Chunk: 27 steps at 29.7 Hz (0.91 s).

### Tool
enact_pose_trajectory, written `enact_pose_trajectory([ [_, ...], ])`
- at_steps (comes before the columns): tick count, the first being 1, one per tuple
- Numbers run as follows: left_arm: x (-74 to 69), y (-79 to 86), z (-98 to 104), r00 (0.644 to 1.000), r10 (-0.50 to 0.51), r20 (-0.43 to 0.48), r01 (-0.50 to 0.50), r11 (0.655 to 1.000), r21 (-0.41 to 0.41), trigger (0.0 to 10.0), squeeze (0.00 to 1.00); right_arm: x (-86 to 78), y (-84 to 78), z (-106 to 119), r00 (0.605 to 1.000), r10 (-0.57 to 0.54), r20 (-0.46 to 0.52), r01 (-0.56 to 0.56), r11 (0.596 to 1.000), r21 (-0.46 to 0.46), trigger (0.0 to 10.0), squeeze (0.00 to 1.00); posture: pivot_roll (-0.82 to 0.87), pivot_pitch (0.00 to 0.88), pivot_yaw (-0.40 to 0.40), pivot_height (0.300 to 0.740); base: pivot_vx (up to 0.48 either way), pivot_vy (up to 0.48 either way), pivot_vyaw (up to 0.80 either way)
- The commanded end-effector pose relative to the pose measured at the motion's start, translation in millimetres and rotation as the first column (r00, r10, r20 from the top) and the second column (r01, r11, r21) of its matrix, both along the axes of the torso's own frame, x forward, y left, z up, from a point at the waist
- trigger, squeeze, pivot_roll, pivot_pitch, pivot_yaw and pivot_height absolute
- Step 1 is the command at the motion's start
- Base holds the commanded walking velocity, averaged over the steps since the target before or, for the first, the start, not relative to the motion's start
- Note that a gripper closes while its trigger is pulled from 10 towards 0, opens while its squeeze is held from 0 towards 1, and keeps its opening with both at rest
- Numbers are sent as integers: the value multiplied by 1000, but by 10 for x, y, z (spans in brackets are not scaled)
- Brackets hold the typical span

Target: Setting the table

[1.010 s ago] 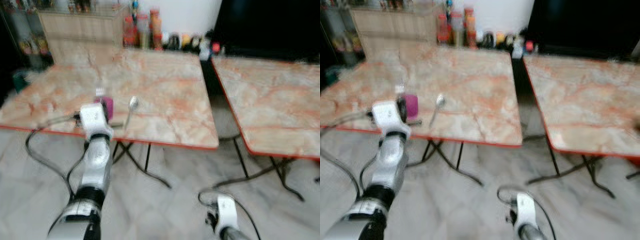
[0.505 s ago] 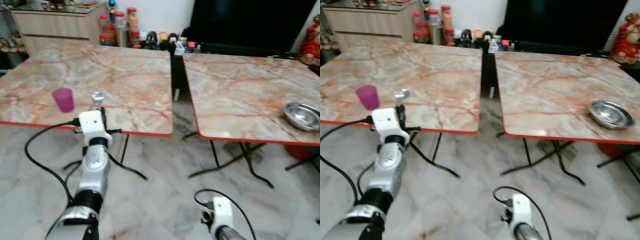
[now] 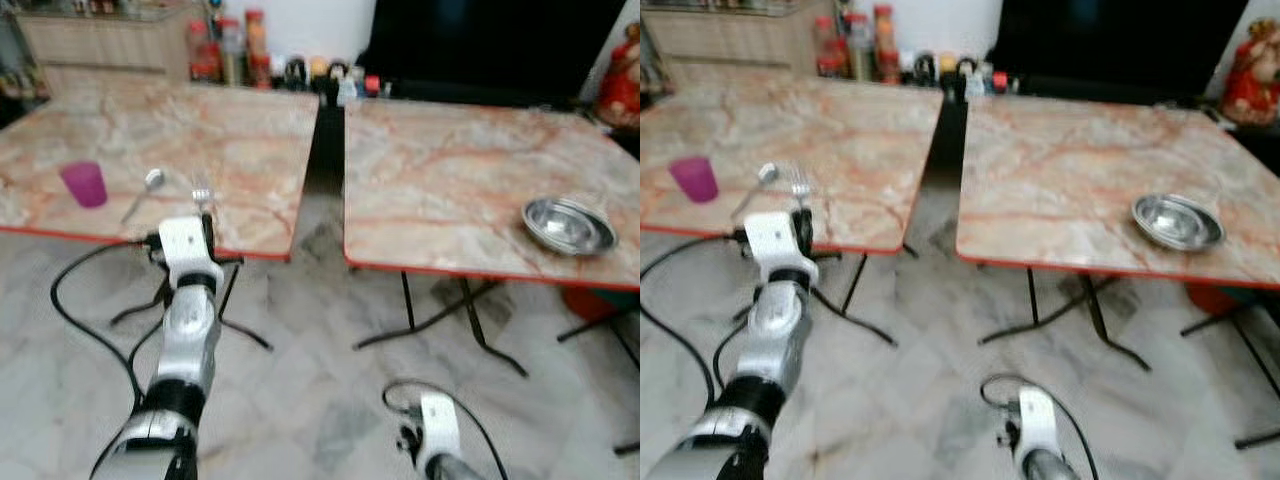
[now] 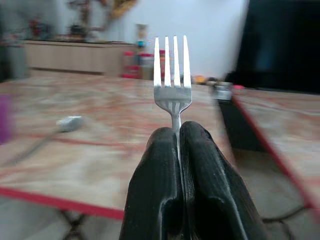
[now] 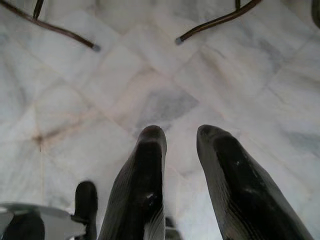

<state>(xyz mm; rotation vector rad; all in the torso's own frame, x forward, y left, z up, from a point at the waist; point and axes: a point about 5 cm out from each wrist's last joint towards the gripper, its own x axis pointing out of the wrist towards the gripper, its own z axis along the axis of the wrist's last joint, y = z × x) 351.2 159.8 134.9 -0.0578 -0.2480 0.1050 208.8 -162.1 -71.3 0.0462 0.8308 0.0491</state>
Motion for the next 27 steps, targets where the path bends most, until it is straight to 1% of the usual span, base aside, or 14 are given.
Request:
enact_pose_trajectory([
  [1, -4, -160, 12, 998, -62, 14, 62, 998, -13, 10000, 0, -50, -105, -20, 1000, -16, -14, 16, 1000, -22, 10000, 0, -9, 0, -46, 740, 0, 0, 0],
  [2, -8, -167, 14, 998, -67, 19, 67, 998, -19, 10000, 0, -50, -104, -20, 1000, -17, -14, 16, 1000, -22, 10000, 0, -9, 0, -46, 740, 0, 0, 0],
  [3, -5, -176, -3, 998, -69, 0, 69, 997, -17, 10000, 0, -53, -105, -22, 1000, -17, -15, 17, 1000, -21, 10000, 0, -10, 0, -46, 740, 0, 0, 0],
  [8, 1, -195, 15, 997, -79, 7, 80, 996, -29, 10000, 0, -54, -101, -22, 1000, 0, -15, -1, 1000, -30, 10000, 0, -11, 0, -46, 740, 0, 0, 0],
  [10, 4, -195, 20, 997, -82, 8, 82, 996, -26, 10000, 0, -54, -101, -21, 1000, 9, -12, -10, 999, -34, 10000, 0, -11, 0, -45, 740, 322, 0, 0],
  [14, 10, -195, 28, 996, -86, 10, 87, 996, -25, 10000, 0, -53, -94, -20, 1000, 10, -8, -10, 999, -32, 10000, 0, -11, 0, -42, 740, 341, 0, 597],
  [15, 13, -194, 35, 996, -90, 12, 90, 996, -22, 10000, 0, -61, -94, -26, 1000, -10, -13, 10, 1000, -21, 10000, 0, -11, 0, -40, 740, 345, 0, 0],
  [17, 15, -192, 37, 996, -91, 12, 91, 996, -22, 10000, 0, -67, -91, -30, 1000, -13, -15, 13, 1000, -18, 10000, 0, -12, 0, -40, 740, 349, 0, 0],
  [27, 0, -232, 7, 994, -109, 4, 109, 994, -19, 10000, 0, -79, -46, -38, 999, 31, -18, -31, 999, -27, 10000, 0, -11, 0, -31, 740, 355, 0, 43],
])
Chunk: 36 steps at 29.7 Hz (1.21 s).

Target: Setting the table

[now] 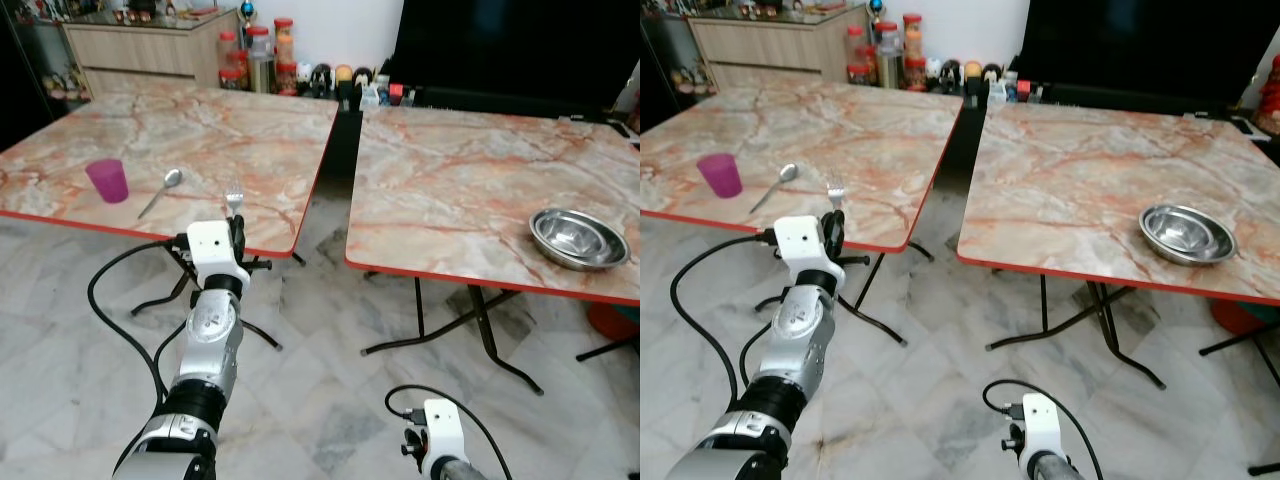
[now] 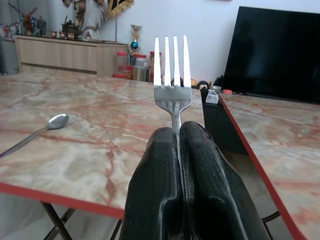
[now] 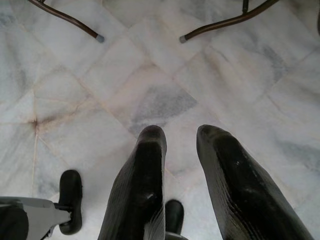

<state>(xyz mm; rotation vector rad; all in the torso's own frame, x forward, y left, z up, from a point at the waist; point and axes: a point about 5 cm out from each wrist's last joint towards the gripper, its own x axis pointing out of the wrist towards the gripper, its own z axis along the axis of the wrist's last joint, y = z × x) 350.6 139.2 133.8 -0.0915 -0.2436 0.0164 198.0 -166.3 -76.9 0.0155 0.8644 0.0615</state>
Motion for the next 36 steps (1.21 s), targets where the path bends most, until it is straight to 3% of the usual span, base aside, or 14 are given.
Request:
enact_pose_trajectory([
  [1, 4, -28, 16, 1000, -19, 2, 19, 1000, 5, 10000, 0, 29, 0, 18, 1000, 8, 15, -8, 1000, -6, 10000, 0, -11, 0, -31, 740, 360, 0, 500],
  [15, 38, -72, 60, 999, -54, 7, 54, 998, 25, 10000, 0, 49, 28, 27, 999, -23, 22, 23, 1000, 20, 10000, 0, -9, 0, -22, 740, 360, 0, 104],
  [31, 48, -153, 86, 991, -135, 5, 134, 989, 62, 10000, 0, 92, -95, 59, 993, -114, 41, 113, 993, 17, 10000, 0, -2, 0, -30, 740, 350, 0, 0],
  [36, 53, -159, 75, 992, -125, -4, 125, 991, 54, 10000, 0, 83, -116, 57, 993, -113, 41, 112, 994, 12, 10000, 0, -6, 0, -42, 740, 0, 0, 0],
])
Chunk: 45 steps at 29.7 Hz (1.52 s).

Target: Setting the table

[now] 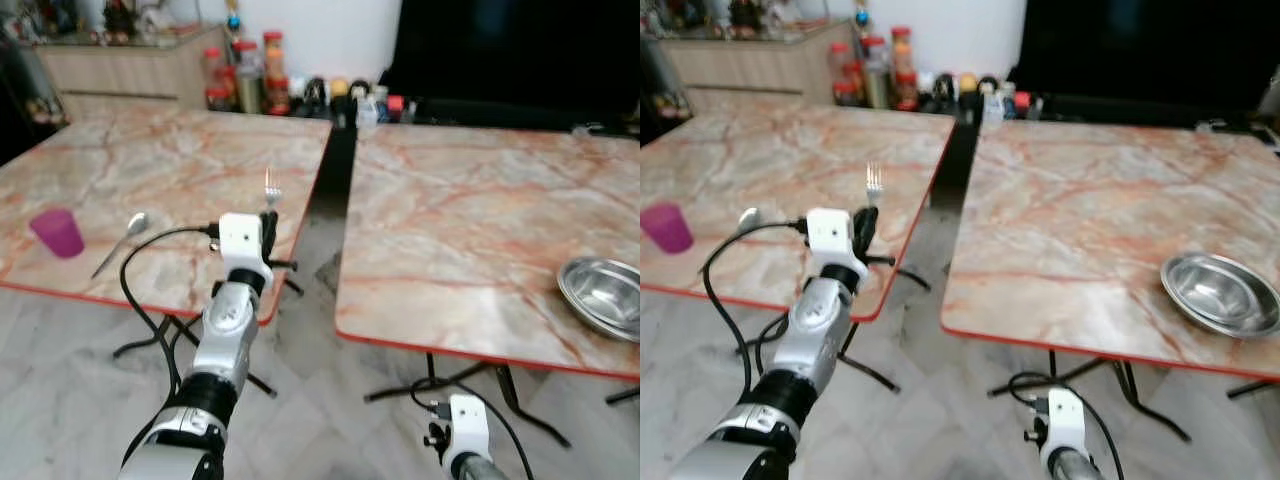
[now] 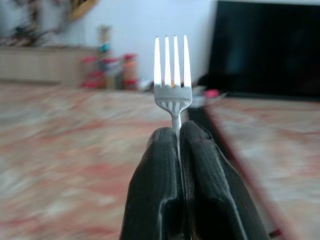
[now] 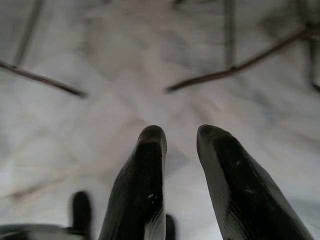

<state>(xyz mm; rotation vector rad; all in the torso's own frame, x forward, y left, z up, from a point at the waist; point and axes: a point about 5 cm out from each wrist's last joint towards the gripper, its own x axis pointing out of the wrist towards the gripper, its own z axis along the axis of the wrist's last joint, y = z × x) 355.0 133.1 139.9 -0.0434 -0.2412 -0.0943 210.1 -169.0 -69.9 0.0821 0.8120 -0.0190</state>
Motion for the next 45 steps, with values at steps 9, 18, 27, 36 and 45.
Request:
enact_pose_trajectory([
  [9, 10, -81, 9, 1000, -2, -4, 2, 1000, -8, 10000, 0, -11, -84, 0, 1000, -5, -8, 4, 1000, -21, 10000, 0, -16, 0, -43, 740, 0, -292, 0],
  [18, 8, -67, -1, 1000, 5, -8, -5, 1000, -4, 10000, 0, -14, -74, -2, 1000, -3, -8, 3, 1000, -14, 10000, 0, -17, 0, -45, 740, 0, -347, 0],
  [27, -1, -50, -11, 1000, 12, -9, -12, 1000, -4, 10000, 0, -28, -68, -11, 1000, 1, -13, -1, 1000, -14, 10000, 0, -17, 0, -41, 740, 245, -356, 0],
  [36, -2, -14, -3, 1000, 16, -6, -17, 1000, -3, 10000, 0, -24, -61, -10, 1000, 2, -12, -2, 1000, -12, 10000, 0, -16, 0, -41, 740, 251, -355, 0],
  [45, -14, -2, -9, 1000, 12, -2, -12, 1000, -7, 10000, 0, -22, -81, -8, 1000, -8, -14, 8, 1000, -15, 10000, 0, -20, 0, -44, 740, 252, -354, 0],
])
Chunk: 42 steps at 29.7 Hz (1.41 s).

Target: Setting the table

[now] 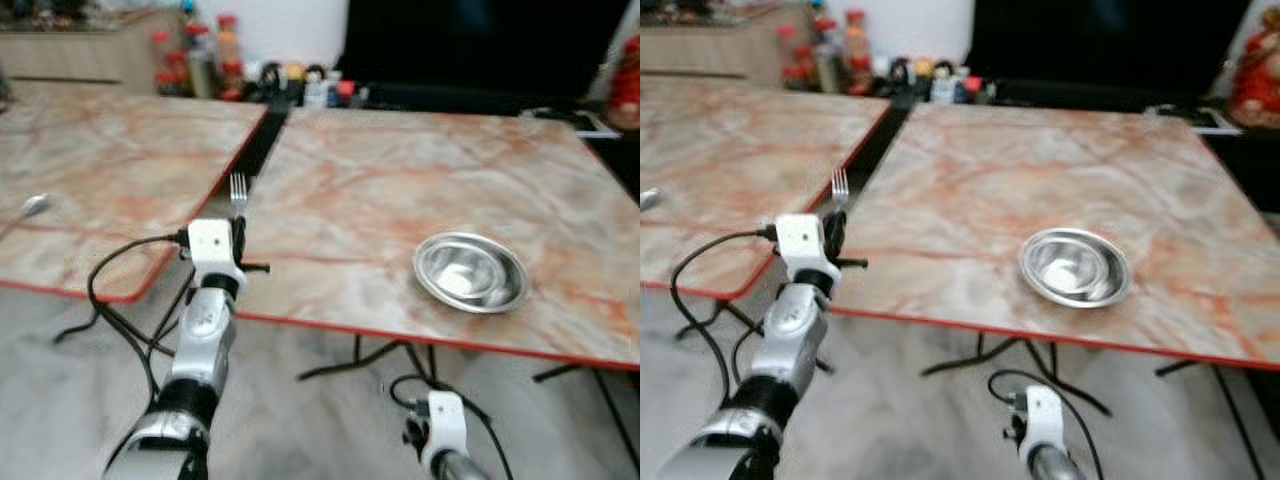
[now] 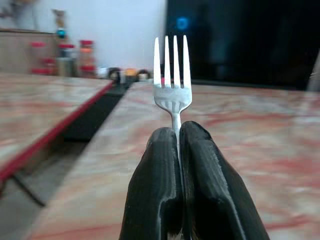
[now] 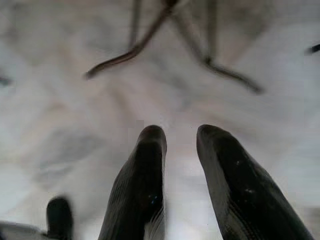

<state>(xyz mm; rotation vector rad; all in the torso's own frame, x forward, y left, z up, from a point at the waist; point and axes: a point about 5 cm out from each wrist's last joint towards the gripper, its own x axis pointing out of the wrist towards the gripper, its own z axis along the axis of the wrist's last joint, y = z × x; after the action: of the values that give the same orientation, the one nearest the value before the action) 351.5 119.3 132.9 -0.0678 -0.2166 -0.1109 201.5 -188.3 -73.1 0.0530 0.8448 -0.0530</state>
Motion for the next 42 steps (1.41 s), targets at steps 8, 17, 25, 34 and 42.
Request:
enact_pose_trajectory([
  [8, 15, 138, 55, 999, 29, 25, -30, 1000, 9, 10000, 0, 76, 119, 29, 1000, 14, 20, -14, 1000, 27, 10000, 0, -20, 0, -47, 740, 250, -359, -538],
  [17, 25, 197, 71, 998, 49, 30, -49, 999, 9, 10000, 0, 78, 122, 28, 1000, 18, 16, -19, 999, 28, 10000, 0, -21, 0, -50, 740, 246, -365, -587],
  [25, 23, 199, 76, 998, 52, 33, -53, 999, 9, 10000, 0, 72, 136, 24, 1000, 21, 13, -21, 999, 43, 10000, 0, -21, 0, -51, 740, 247, -366, -552],
  [34, 21, 196, 81, 997, 63, 36, -63, 998, 7, 10000, 0, 74, 135, 29, 999, 30, 24, -31, 999, 42, 10000, 0, -19, 0, -58, 727, 246, -366, -339],
  [42, 25, 192, 122, 996, 77, 46, -77, 997, 8, 10000, 0, 75, 126, 29, 999, 33, 20, -34, 999, 38, 10000, 0, -19, 0, -60, 727, 30, -34, 0],
])
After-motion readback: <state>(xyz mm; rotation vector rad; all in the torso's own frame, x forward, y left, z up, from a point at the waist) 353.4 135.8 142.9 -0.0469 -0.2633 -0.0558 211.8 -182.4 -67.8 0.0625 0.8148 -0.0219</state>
